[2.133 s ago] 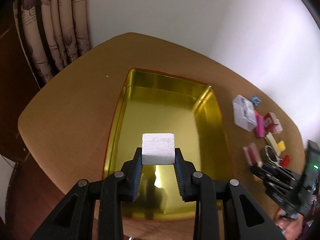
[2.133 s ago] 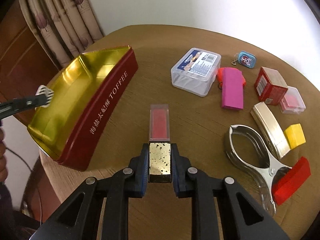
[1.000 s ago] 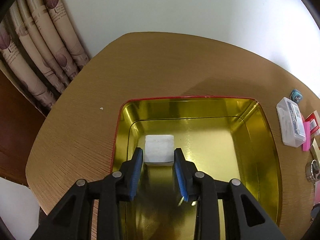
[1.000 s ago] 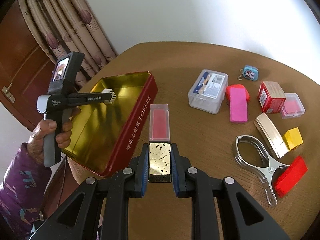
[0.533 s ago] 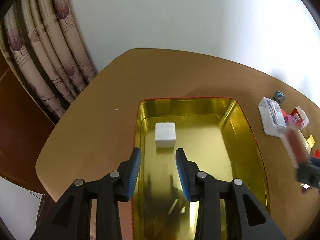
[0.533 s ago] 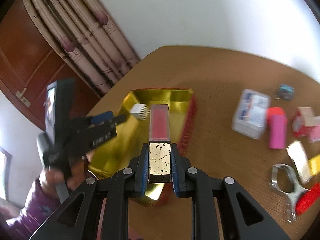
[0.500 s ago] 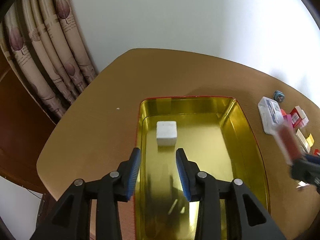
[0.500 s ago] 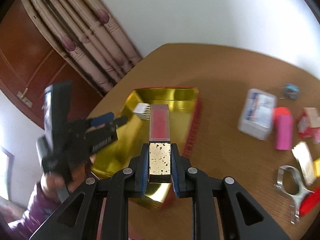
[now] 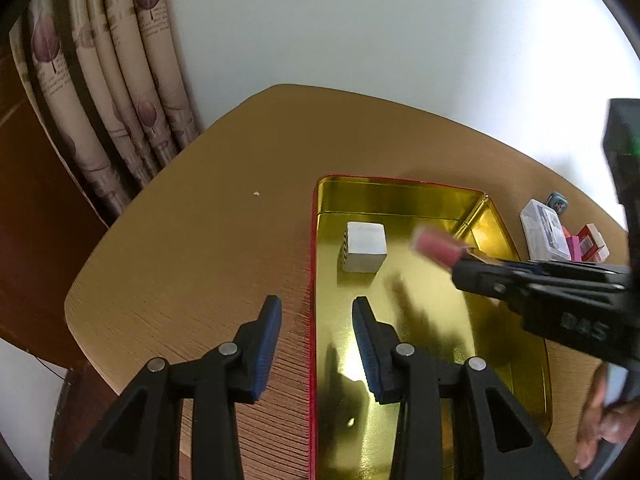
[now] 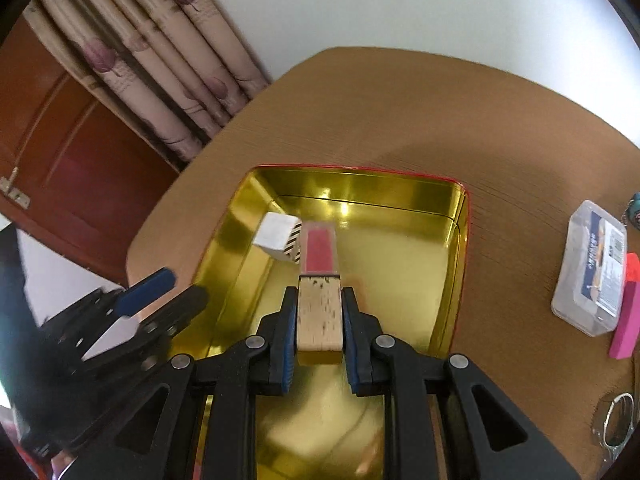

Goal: Organize rigid objects
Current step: 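Open the left tool to drop the cube while the right tool lowers the lipstick into the tin, then reach the right tool to the red block and grasp it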

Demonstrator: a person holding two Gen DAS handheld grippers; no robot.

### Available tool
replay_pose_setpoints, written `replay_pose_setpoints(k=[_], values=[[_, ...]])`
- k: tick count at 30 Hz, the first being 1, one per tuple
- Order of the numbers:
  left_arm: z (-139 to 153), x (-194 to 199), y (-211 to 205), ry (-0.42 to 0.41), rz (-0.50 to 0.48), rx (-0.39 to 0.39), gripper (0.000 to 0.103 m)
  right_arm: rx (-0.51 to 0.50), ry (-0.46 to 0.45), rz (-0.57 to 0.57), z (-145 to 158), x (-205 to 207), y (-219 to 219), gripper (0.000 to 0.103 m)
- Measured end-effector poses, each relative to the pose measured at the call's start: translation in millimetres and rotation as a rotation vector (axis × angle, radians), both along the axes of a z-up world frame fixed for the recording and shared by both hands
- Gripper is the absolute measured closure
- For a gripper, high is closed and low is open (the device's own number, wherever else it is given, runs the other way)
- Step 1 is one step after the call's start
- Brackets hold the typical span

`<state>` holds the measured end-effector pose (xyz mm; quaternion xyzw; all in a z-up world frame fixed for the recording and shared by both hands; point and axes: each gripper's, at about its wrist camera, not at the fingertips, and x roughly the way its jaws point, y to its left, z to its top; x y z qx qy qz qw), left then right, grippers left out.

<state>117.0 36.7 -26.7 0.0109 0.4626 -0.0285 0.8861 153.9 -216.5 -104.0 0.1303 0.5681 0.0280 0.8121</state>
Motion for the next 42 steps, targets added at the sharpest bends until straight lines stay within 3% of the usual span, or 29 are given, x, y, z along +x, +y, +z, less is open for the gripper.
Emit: replay_pose_setpoints(k=[6, 9, 11, 13, 16, 19, 26, 29, 33, 38, 42], values=[[-0.6, -1.6, -0.3, 0.023, -0.008, -0.028, 0.066, 0.001, 0.000, -0.016, -7.2, 13.5, 0.4, 0.082], [2.5, -6.9, -3.6, 0.021, -0.018, -0.036, 0.066, 0.061, -0.068, -0.037, 7.9, 3.1, -8.6, 0.079], [4.5, -10.4, -6.4, 0.027, -0.027, -0.047, 0.066, 0.147, -0.148, -0.065, 26.0, -15.1, -23.9, 0.067], [8.9, -16.3, -11.5, 0.029, -0.043, -0.066, 0.066, 0.163, -0.209, -0.079, 42.5, -36.2, -38.0, 0.063], [17.4, -30.1, -30.3, 0.028, -0.109, -0.083, 0.066, 0.097, -0.275, -0.097, 65.4, -87.1, -62.2, 0.062], [27.0, -46.3, -59.4, 0.012, -0.184, -0.068, 0.066, -0.025, -0.293, -0.134, 76.1, -151.5, -92.8, 0.053], [32.5, -81.9, -157.0, 0.083, -0.411, -0.100, 0.065, -0.383, -0.185, -0.305, 77.6, -300.0, -197.7, 0.048], [30.8, -96.6, -201.6, 0.081, -0.473, -0.070, 0.065, -0.373, -0.141, -0.336, 69.5, -335.0, -230.6, 0.047], [22.0, -105.1, -234.2, 0.100, -0.490, -0.059, 0.065, -0.238, -0.155, -0.365, 65.4, -344.0, -247.0, 0.047], [3.3, -111.8, -250.9, 0.155, -0.477, -0.065, 0.065, -0.084, -0.174, -0.408, 56.6, -299.8, -237.5, 0.050], [-9.8, -115.0, -246.6, 0.195, -0.457, -0.076, 0.065, -0.079, -0.161, -0.447, 48.3, -273.0, -232.7, 0.051]])
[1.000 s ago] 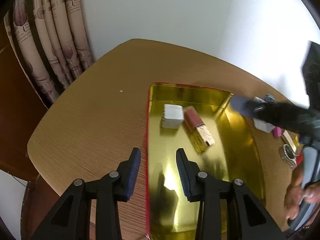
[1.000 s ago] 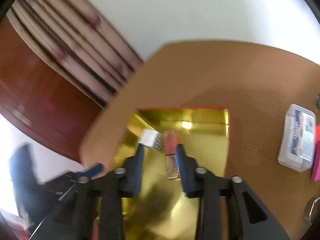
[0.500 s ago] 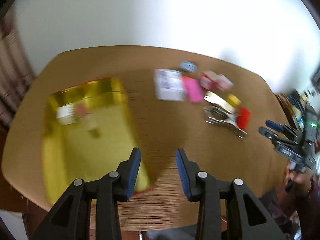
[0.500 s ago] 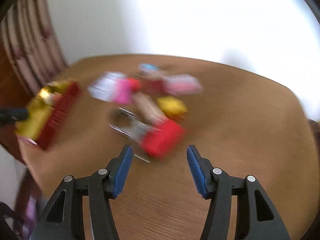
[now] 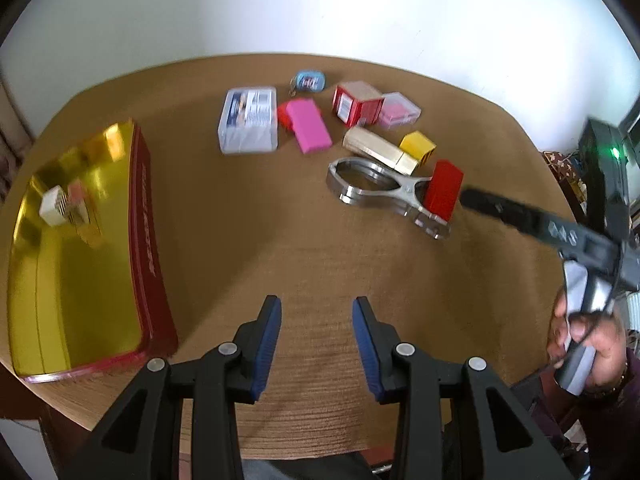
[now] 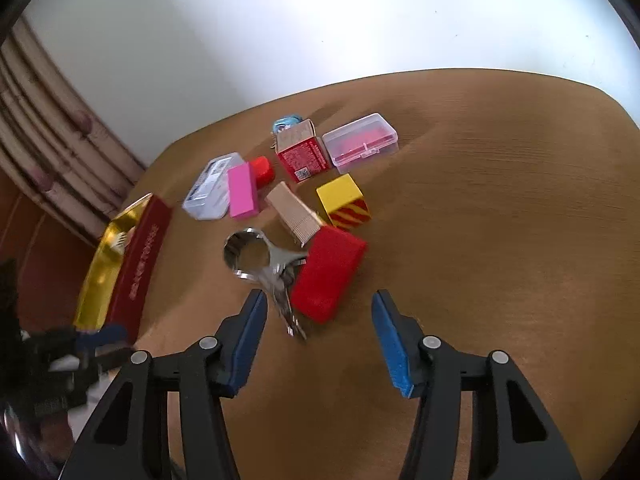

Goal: Organize rigid objects
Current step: 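Reach the right tool to the red block and grasp it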

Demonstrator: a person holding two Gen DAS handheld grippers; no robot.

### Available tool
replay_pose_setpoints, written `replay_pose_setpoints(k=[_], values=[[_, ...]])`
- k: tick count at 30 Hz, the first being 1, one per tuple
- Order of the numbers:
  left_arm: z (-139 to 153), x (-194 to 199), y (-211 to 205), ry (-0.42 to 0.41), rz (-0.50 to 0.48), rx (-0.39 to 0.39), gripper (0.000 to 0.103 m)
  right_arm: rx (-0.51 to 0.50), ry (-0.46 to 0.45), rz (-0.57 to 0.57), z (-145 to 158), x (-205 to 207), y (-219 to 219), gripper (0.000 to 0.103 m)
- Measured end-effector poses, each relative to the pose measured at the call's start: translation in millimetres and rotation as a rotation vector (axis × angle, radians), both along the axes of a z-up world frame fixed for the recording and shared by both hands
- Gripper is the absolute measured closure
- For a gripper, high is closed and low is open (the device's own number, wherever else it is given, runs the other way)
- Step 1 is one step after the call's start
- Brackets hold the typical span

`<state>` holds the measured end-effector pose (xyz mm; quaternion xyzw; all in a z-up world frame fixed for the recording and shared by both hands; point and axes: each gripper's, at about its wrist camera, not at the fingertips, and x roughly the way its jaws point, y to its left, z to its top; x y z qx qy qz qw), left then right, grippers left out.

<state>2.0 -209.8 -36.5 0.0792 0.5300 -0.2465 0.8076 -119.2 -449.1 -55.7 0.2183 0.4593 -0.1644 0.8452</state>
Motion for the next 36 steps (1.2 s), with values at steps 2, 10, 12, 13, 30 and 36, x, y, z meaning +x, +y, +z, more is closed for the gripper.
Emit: replay_pose_setpoints(k=[2, 10, 12, 13, 30, 36], values=[[-3.8, 0.0, 5.2, 0.012, 0.004, 0.002, 0.066, 0.011, 0.002, -0.024, -6.7, 10.2, 0.5, 0.051], [-8.2, 3.1, 22.7, 0.031, 0.028, -0.018, 0.065, 0.070, 0.036, -0.076, -26.0, 17.1, -9.6, 0.072], [-11.3, 4.9, 21.6, 0.038, 0.034, -0.014, 0.065, 0.077, 0.029, -0.066, -24.1, 13.7, -9.7, 0.073], [-12.3, 5.3, 22.5, 0.042, 0.037, -0.014, 0.065, 0.086, 0.026, -0.064, -22.8, 10.7, -10.3, 0.073], [-3.6, 13.5, -25.5, 0.097, 0.007, -0.083, 0.065, 0.113, -0.029, -0.083, 6.8, -44.3, -38.3, 0.048], [-7.8, 14.6, -28.1, 0.121, 0.006, -0.083, 0.065, 0.027, 0.019, 0.026, 0.0, 4.6, -8.1, 0.048]])
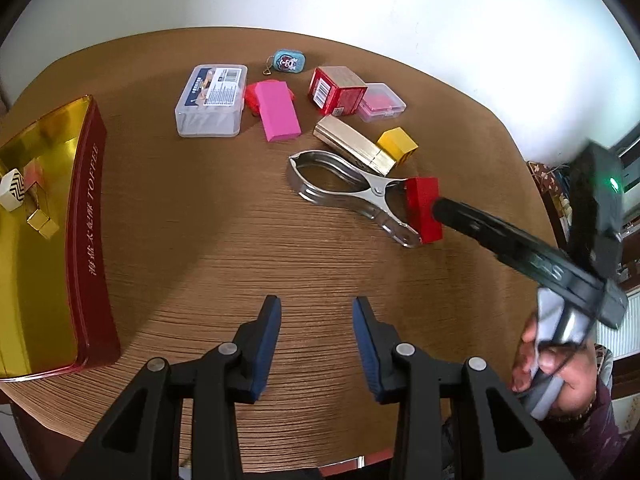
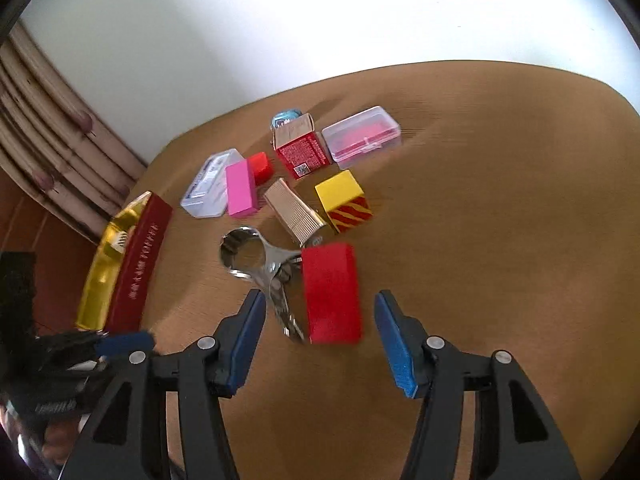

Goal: Organize rigid objects
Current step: 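Reach the right tool to the red block and grasp it, then grasp the silver metal clip with the left tool while the right tool holds the red block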

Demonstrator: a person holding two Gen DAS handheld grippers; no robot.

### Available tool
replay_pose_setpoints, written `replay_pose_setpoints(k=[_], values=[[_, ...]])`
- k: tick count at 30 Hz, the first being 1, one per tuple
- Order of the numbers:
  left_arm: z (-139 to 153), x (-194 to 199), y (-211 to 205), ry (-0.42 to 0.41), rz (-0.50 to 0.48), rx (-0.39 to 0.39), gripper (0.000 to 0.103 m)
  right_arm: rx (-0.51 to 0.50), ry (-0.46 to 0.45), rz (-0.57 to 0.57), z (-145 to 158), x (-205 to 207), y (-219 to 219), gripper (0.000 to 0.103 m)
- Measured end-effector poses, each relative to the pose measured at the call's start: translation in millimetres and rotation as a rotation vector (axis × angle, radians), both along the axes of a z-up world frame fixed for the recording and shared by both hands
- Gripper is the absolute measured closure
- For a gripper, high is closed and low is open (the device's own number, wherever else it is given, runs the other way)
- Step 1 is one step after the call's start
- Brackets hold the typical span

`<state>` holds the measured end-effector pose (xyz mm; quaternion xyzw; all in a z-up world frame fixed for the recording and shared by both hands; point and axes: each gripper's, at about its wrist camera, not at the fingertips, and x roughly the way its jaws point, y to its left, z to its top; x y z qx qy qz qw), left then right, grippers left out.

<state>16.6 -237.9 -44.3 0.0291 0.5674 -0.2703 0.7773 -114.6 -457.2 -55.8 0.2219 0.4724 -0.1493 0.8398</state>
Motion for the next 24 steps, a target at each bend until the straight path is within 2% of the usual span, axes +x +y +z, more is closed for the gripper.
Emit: replay_pose_setpoints(k=[1, 4, 8, 11, 14, 17, 20, 24], values=[[0.3, 0.2, 0.8, -0.002, 0.000, 0.000, 0.066, -0.004, 0.018, 0.005, -5.3, 7.1, 0.3, 0.048], [0.1, 2.3, 3.4, 0.004, 0.000, -0.005, 0.066, -0.015, 0.078, 0.003, -21.4, 15.7, -0.8, 0.073], [1.3, 7.2, 3.4, -0.013, 0.010, -0.015, 0.065, -0.027, 0.063, 0.033, -18.1, 8.9, 0.4, 0.074], [1.6, 14.4, 1.3, 0.018, 0.033, -0.053, 0.066, -0.025, 0.033, 0.022, -6.8, -9.4, -6.0, 0.074], [0.5, 24.2, -5.0, 0.084, 0.068, -0.114, 0.066, -0.035, 0.026, -0.017, 2.5, -35.3, -22.2, 0.074], [-3.6, 36.2, -16.6, 0.160, 0.101, -0.152, 0.066, -0.095, 0.046, -0.054, 3.9, -59.6, -40.1, 0.074], [-8.1, 49.0, -26.4, 0.216, 0.159, -0.174, 0.066, -0.073, 0.041, -0.101, -0.5, -84.1, -63.8, 0.074], [-18.9, 66.6, -32.4, 0.299, 0.261, -0.211, 0.066, -0.046, 0.014, -0.119, -2.6, -97.2, -75.8, 0.076]])
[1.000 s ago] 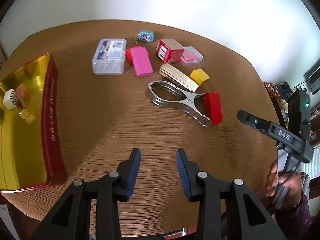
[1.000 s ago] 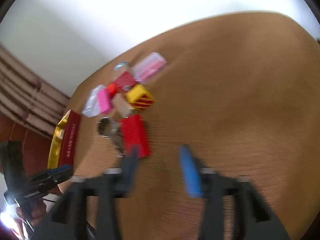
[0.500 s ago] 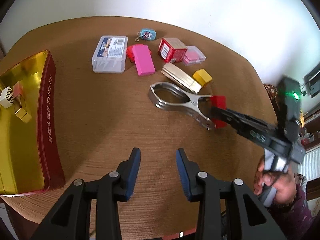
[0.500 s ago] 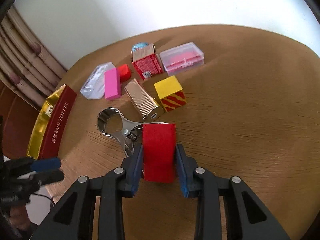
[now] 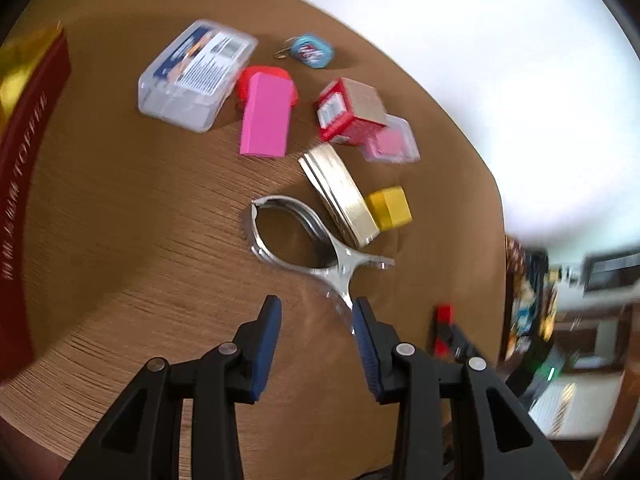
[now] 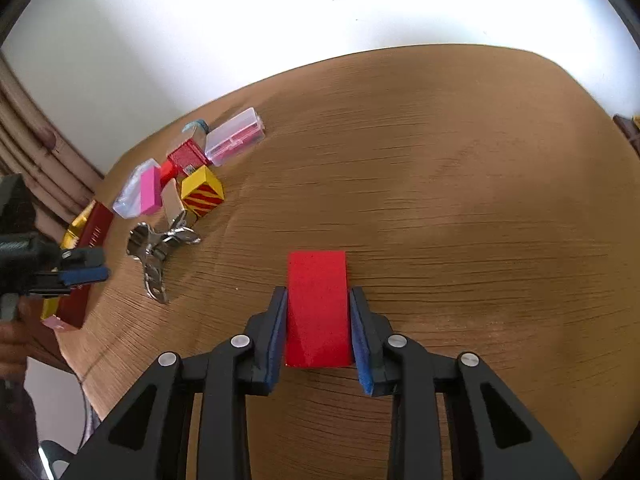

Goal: Organize rigid objects
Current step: 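Grasp the silver metal clip with the left tool while the right tool holds the red block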

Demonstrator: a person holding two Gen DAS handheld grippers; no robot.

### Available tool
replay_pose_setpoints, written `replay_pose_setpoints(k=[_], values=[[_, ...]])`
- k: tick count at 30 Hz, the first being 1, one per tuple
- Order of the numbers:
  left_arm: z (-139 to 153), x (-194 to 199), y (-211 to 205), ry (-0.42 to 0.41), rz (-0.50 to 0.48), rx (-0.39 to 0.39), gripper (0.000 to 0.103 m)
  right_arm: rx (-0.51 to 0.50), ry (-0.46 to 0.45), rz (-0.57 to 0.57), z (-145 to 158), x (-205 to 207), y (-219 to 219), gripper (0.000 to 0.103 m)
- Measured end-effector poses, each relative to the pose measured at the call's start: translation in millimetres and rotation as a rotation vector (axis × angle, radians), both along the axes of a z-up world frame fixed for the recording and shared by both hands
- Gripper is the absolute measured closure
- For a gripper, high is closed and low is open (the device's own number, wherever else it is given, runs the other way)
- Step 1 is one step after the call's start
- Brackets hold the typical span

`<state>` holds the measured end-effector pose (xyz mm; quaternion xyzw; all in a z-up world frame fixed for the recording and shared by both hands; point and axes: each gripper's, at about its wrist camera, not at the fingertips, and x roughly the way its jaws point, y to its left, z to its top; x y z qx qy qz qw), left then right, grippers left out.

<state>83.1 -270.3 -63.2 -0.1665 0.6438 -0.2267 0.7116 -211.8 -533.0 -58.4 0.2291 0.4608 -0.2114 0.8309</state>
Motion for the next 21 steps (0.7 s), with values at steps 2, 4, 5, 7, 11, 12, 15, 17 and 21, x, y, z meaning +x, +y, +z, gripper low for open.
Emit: replay_pose_setpoints(k=[2, 4, 5, 7, 11, 12, 15, 17, 21], values=[[-7.3, 7.8, -1.3, 0.041, 0.071, -0.013, 0.066, 0.005, -0.014, 0.002, 0.1, -3.0, -4.3, 0.076], [-13.8, 13.4, -2.4, 0.075, 0.119, -0.004, 0.066, 0.017, -0.027, 0.004, -0.2, -4.3, -4.8, 0.076], [-17.0, 15.4, -2.7, 0.090, 0.136, -0.003, 0.066, 0.024, -0.034, 0.008, -1.1, -4.1, -4.9, 0.076], [-23.0, 18.9, -3.9, 0.112, 0.168, 0.010, 0.066, 0.042, -0.047, 0.010, -1.5, -6.3, -7.3, 0.076], [-35.3, 23.4, -5.5, 0.152, 0.234, 0.012, 0.066, 0.066, -0.071, 0.017, -1.5, -9.8, -10.1, 0.076], [-37.7, 23.7, -6.9, 0.159, 0.245, 0.015, 0.066, 0.070, -0.076, 0.019, -1.4, -10.7, -10.1, 0.076], [-37.3, 19.1, -2.3, 0.144, 0.298, 0.029, 0.077, 0.086, -0.089, 0.017, -2.3, -11.5, -10.7, 0.076], [-36.5, 17.2, -0.7, 0.127, 0.311, 0.089, 0.095, 0.098, -0.099, 0.015, -3.0, -12.5, -12.7, 0.076], [-31.8, 17.0, -0.2, 0.087, 0.297, 0.138, 0.101, 0.113, -0.111, 0.010, -3.1, -14.5, -15.2, 0.076]])
